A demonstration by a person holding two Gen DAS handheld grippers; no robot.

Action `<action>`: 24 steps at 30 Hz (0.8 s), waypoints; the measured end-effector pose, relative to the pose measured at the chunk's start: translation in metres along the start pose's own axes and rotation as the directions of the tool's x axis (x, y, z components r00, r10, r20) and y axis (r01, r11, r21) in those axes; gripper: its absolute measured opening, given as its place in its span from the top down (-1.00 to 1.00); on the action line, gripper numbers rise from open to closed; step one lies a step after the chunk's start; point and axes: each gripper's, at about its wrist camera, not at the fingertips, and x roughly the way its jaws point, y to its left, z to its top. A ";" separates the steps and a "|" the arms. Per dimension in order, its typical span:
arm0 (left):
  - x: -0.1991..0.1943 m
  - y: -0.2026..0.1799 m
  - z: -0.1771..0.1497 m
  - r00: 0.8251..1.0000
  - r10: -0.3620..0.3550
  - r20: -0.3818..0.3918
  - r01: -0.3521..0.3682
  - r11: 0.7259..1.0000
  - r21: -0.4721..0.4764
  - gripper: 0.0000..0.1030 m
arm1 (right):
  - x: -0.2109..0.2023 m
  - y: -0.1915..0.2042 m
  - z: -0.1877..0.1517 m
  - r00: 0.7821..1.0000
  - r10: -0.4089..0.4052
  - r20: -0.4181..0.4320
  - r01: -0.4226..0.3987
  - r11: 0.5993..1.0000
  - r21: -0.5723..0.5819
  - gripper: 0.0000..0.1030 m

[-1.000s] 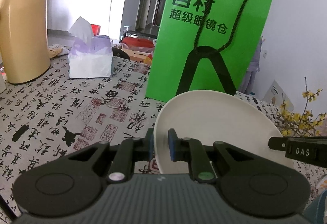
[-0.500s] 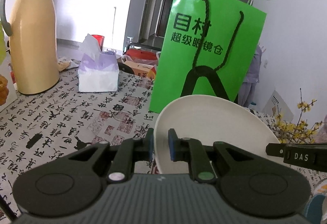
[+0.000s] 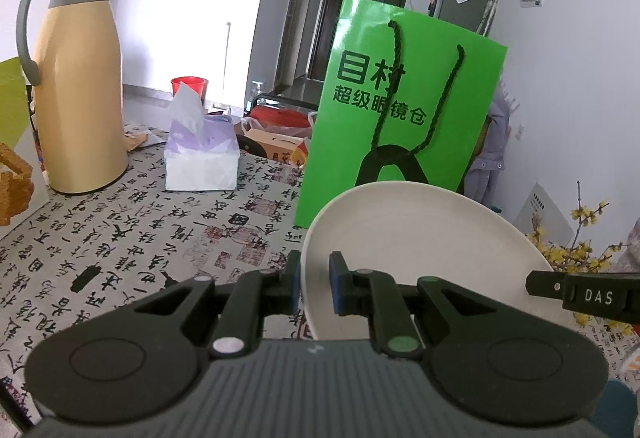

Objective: Organize plates and bowls
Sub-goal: 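Carry the held cream plate with both grippers toward the blue bowls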

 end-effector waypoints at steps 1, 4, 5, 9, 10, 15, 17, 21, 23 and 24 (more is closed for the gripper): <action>-0.003 0.000 0.000 1.000 0.001 0.001 -0.001 1.000 0.000 0.71 | -0.002 0.000 0.000 1.000 0.002 0.002 -0.002 1.000 0.000 0.71; -0.011 0.000 0.000 1.000 0.003 0.005 -0.003 1.000 0.001 0.71 | -0.009 0.001 -0.002 1.000 0.007 0.008 -0.007 1.000 0.002 0.71; -0.013 0.000 0.000 1.000 0.005 0.005 -0.005 1.000 0.001 0.71 | -0.011 0.001 -0.002 1.000 0.009 0.009 -0.009 1.000 0.004 0.71; -0.024 0.001 0.001 1.000 0.000 -0.001 0.000 1.000 -0.009 0.71 | -0.020 0.002 -0.004 1.000 0.012 0.018 -0.012 1.000 0.004 0.71; -0.026 0.001 0.002 1.000 0.000 0.000 0.000 1.000 -0.009 0.71 | -0.023 0.002 -0.004 1.000 0.015 0.020 -0.015 1.000 0.006 0.71; -0.039 0.000 0.001 1.000 0.012 0.009 -0.012 1.000 0.001 0.71 | -0.037 0.001 -0.006 0.999 0.025 0.035 -0.025 1.000 0.009 0.71; -0.044 0.000 0.000 1.000 0.015 0.009 -0.015 1.000 0.001 0.71 | -0.043 0.002 -0.007 0.999 0.027 0.042 -0.028 1.000 0.008 0.71; -0.054 0.000 -0.001 1.000 0.016 0.014 -0.016 1.000 0.007 0.71 | -0.054 0.003 -0.009 0.998 0.031 0.051 -0.031 0.999 0.008 0.71; -0.061 0.000 -0.002 1.000 0.019 0.021 -0.019 1.000 0.012 0.71 | -0.060 0.005 -0.010 0.998 0.031 0.055 -0.031 1.000 0.002 0.70; -0.065 0.000 -0.002 0.999 0.020 0.024 -0.021 1.000 0.013 0.71 | -0.062 0.005 -0.011 0.998 0.030 0.057 -0.030 1.000 0.000 0.70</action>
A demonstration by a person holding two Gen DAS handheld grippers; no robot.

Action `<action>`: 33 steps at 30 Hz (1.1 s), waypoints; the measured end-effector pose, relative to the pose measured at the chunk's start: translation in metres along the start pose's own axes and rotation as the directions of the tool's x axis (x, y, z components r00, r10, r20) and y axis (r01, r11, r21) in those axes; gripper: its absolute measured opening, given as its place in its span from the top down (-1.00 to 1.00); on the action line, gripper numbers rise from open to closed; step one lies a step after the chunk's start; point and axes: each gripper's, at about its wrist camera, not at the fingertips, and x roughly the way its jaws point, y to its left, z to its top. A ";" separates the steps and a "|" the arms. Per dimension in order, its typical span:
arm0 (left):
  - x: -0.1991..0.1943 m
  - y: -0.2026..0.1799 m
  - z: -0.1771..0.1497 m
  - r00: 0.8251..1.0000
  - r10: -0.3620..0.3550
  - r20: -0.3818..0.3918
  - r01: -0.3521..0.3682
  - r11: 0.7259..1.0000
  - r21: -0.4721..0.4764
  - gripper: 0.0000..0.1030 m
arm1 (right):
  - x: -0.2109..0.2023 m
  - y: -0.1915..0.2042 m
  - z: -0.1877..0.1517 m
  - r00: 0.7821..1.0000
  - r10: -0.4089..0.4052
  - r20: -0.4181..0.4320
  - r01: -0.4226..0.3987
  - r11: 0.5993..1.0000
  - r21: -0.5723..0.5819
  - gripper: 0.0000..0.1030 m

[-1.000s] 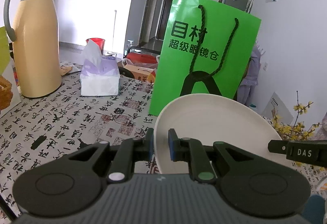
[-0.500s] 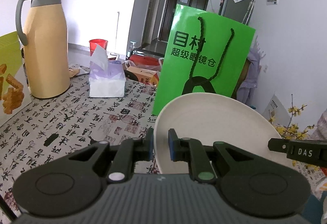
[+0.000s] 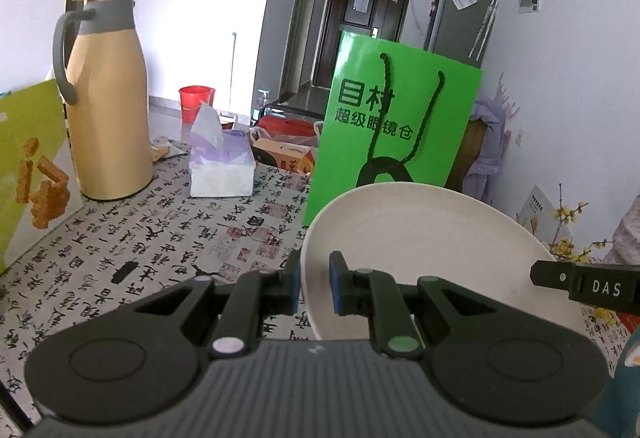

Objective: Organize plates and bowls
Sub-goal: 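Carry the held cream plate with both grippers toward the blue bowls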

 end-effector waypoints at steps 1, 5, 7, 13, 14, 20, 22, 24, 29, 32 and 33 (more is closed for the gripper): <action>-0.003 0.000 0.000 1.000 0.002 0.002 -0.002 1.000 0.001 0.71 | -0.003 0.001 -0.001 1.000 0.001 0.002 -0.001 1.000 0.000 0.70; -0.015 0.001 0.000 1.000 0.007 0.005 -0.007 1.000 0.001 0.71 | -0.013 0.004 -0.003 1.000 0.004 0.009 -0.004 1.000 0.001 0.71; -0.020 0.002 -0.001 1.000 0.010 0.008 -0.010 1.000 0.003 0.71 | -0.020 0.005 -0.005 1.000 0.008 0.013 -0.008 1.000 0.002 0.71; -0.038 0.003 -0.001 1.000 0.015 0.020 -0.015 1.000 0.001 0.71 | -0.034 0.010 -0.009 1.000 0.016 0.022 -0.016 1.000 0.002 0.71; -0.040 0.004 -0.001 1.000 0.014 0.021 -0.014 1.000 -0.001 0.71 | -0.037 0.010 -0.009 1.000 0.016 0.024 -0.016 1.000 0.003 0.71; -0.058 0.004 -0.001 0.999 0.013 0.032 -0.013 1.000 0.003 0.71 | -0.052 0.012 -0.012 0.999 0.019 0.038 -0.019 1.000 0.008 0.71; -0.062 0.004 -0.002 0.999 0.013 0.032 -0.013 1.000 0.002 0.71 | -0.056 0.012 -0.013 0.999 0.019 0.040 -0.019 1.000 0.009 0.71; -0.065 0.005 -0.002 1.000 0.008 0.028 -0.008 1.000 -0.002 0.71 | -0.058 0.011 -0.014 0.999 0.020 0.042 -0.020 1.000 0.012 0.71; -0.074 0.005 -0.004 0.999 0.014 0.034 -0.014 1.000 0.005 0.71 | -0.066 0.010 -0.018 0.998 0.031 0.051 -0.032 0.999 0.020 0.70; -0.078 0.006 -0.006 0.999 0.012 0.030 -0.012 1.000 0.003 0.71 | -0.070 0.009 -0.021 0.998 0.033 0.056 -0.035 0.999 0.022 0.71; -0.080 0.007 -0.007 0.999 0.013 0.031 -0.013 1.000 0.005 0.71 | -0.072 0.010 -0.022 0.998 0.036 0.057 -0.037 0.999 0.024 0.71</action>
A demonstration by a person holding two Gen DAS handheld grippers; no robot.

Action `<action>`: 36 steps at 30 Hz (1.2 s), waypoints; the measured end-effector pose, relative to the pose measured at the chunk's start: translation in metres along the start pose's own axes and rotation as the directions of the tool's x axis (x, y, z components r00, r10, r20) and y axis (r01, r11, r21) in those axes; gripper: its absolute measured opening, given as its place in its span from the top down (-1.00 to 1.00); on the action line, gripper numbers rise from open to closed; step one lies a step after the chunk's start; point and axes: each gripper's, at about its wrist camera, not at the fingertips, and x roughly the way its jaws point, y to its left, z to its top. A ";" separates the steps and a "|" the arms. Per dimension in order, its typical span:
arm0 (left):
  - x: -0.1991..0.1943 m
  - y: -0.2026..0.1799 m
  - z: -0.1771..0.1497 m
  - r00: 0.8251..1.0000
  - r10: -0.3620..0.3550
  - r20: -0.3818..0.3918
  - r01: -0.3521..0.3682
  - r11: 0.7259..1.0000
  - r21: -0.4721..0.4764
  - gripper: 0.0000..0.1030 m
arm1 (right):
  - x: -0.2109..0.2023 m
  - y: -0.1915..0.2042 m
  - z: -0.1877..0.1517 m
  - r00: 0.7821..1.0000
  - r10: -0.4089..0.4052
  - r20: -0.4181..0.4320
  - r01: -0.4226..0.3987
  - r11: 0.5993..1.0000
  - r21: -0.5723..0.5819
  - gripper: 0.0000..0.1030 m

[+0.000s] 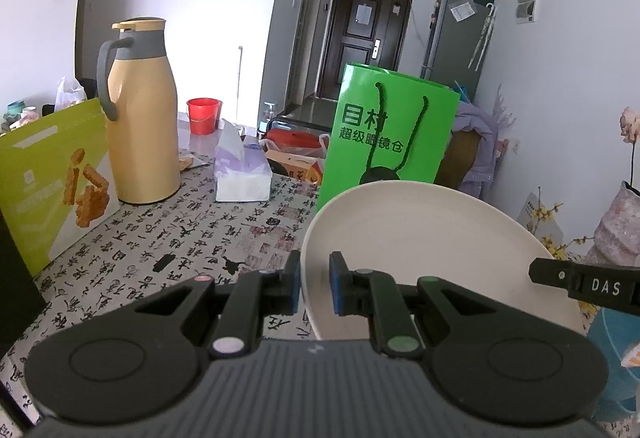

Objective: Organize plates and bowls
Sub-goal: 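Carry the held cream plate with both grippers toward the blue bowls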

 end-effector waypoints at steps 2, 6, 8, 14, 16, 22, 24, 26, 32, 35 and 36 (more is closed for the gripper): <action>-0.003 0.000 -0.001 1.000 0.001 0.001 -0.001 1.000 0.002 0.71 | -0.002 0.000 -0.001 1.000 0.001 0.001 -0.001 1.000 -0.001 0.71; -0.005 0.001 -0.005 1.000 -0.002 -0.011 0.002 1.000 -0.006 0.71 | -0.008 0.001 -0.006 1.000 -0.002 0.003 0.002 1.000 -0.001 0.70; -0.008 0.002 -0.006 1.000 -0.004 -0.015 0.004 1.000 -0.011 0.71 | -0.012 0.001 -0.008 1.000 0.001 0.006 -0.001 1.000 0.002 0.70; -0.020 0.001 -0.010 1.000 0.011 -0.003 -0.011 1.000 0.005 0.71 | -0.018 0.002 -0.013 1.000 0.006 0.007 -0.006 1.000 0.009 0.70; -0.023 0.002 -0.011 1.000 0.012 0.000 -0.012 1.000 0.003 0.71 | -0.021 0.002 -0.015 1.000 0.010 0.007 -0.010 1.000 0.012 0.70; -0.033 0.002 -0.016 1.000 0.015 -0.001 -0.015 1.000 0.006 0.71 | -0.031 0.004 -0.022 1.000 0.015 0.017 -0.015 1.000 0.012 0.71; -0.036 0.003 -0.018 1.000 0.017 0.001 -0.017 1.000 0.005 0.71 | -0.035 0.005 -0.024 1.000 0.020 0.020 -0.021 1.000 0.013 0.70; -0.039 0.004 -0.019 1.000 0.020 0.001 -0.020 1.000 0.001 0.71 | -0.038 0.006 -0.025 1.000 0.022 0.023 -0.022 1.000 0.007 0.70; -0.050 0.003 -0.022 0.999 0.028 0.016 -0.028 1.000 0.008 0.71 | -0.048 0.007 -0.030 0.999 0.026 0.030 -0.026 1.000 0.006 0.70; -0.055 0.001 -0.024 0.999 0.026 0.022 -0.027 1.000 0.012 0.71 | -0.054 0.005 -0.032 0.999 0.026 0.038 -0.027 1.000 0.011 0.70; -0.057 0.000 -0.025 0.999 0.025 0.022 -0.026 1.000 0.013 0.71 | -0.056 0.004 -0.033 0.999 0.027 0.040 -0.027 1.000 0.013 0.70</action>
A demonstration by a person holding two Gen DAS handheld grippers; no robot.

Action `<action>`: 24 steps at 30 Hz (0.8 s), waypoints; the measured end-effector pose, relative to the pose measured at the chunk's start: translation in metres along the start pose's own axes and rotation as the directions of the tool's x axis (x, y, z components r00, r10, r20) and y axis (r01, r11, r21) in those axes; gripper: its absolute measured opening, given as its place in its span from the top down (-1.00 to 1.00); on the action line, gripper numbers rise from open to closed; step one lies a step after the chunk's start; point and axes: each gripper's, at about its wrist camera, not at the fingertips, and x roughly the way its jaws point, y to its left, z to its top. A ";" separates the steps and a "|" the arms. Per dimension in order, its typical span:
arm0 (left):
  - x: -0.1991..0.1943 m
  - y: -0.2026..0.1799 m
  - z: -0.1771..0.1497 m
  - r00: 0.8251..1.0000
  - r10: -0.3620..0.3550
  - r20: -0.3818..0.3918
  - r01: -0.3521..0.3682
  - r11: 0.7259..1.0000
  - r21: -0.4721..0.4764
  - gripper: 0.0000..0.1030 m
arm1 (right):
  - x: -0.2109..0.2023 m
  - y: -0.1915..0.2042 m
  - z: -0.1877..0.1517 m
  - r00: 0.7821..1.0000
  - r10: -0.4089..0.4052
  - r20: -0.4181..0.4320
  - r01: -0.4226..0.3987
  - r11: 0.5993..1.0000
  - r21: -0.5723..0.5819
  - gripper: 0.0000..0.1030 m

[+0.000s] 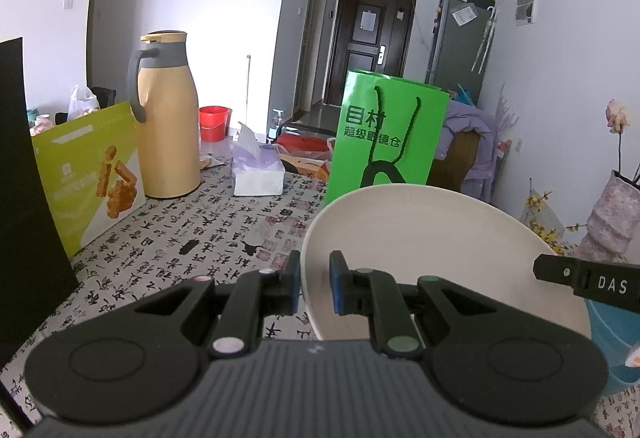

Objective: Organize plates and bowls
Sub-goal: 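Carry the held cream plate with both grippers toward the blue bowls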

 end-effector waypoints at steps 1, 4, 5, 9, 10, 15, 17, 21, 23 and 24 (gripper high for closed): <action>-0.001 -0.001 -0.001 1.000 0.001 0.000 -0.001 1.000 0.001 0.71 | -0.001 -0.001 0.000 1.000 0.002 0.001 -0.002 1.000 0.003 0.70; -0.006 -0.002 -0.003 1.000 -0.004 0.000 0.004 1.000 0.000 0.71 | -0.006 -0.003 -0.003 1.000 0.001 0.002 -0.001 1.000 0.007 0.70; -0.007 -0.002 -0.004 1.000 -0.006 0.000 0.006 1.000 0.000 0.71 | -0.008 -0.003 -0.005 1.000 0.001 0.005 -0.001 1.000 0.006 0.70; -0.015 -0.003 -0.007 1.000 -0.005 0.006 0.005 1.000 0.002 0.71 | -0.016 -0.004 -0.007 1.000 0.006 0.013 -0.006 1.000 0.009 0.70; -0.017 -0.004 -0.008 1.000 -0.005 0.006 0.005 1.000 0.001 0.71 | -0.018 -0.004 -0.008 1.000 0.006 0.014 -0.006 1.000 0.009 0.70; -0.026 -0.006 -0.011 1.000 -0.004 0.011 0.004 1.000 0.006 0.71 | -0.026 -0.005 -0.013 1.000 0.009 0.022 -0.010 1.000 0.011 0.70; -0.029 -0.006 -0.012 1.000 -0.007 0.014 0.007 1.000 0.001 0.71 | -0.029 -0.006 -0.014 1.000 0.011 0.025 -0.011 1.000 0.015 0.70; -0.035 -0.007 -0.015 1.000 -0.007 0.021 0.007 1.000 0.009 0.71 | -0.037 -0.006 -0.017 0.999 0.004 0.039 -0.005 1.000 0.013 0.70; -0.039 -0.007 -0.017 1.000 -0.011 0.021 0.011 1.000 0.007 0.71 | -0.040 -0.007 -0.018 0.999 0.004 0.042 -0.004 1.000 0.014 0.70; -0.041 -0.008 -0.018 1.000 -0.014 0.021 0.014 1.000 0.006 0.71 | -0.039 -0.007 -0.018 0.999 0.004 0.043 -0.005 1.000 0.016 0.70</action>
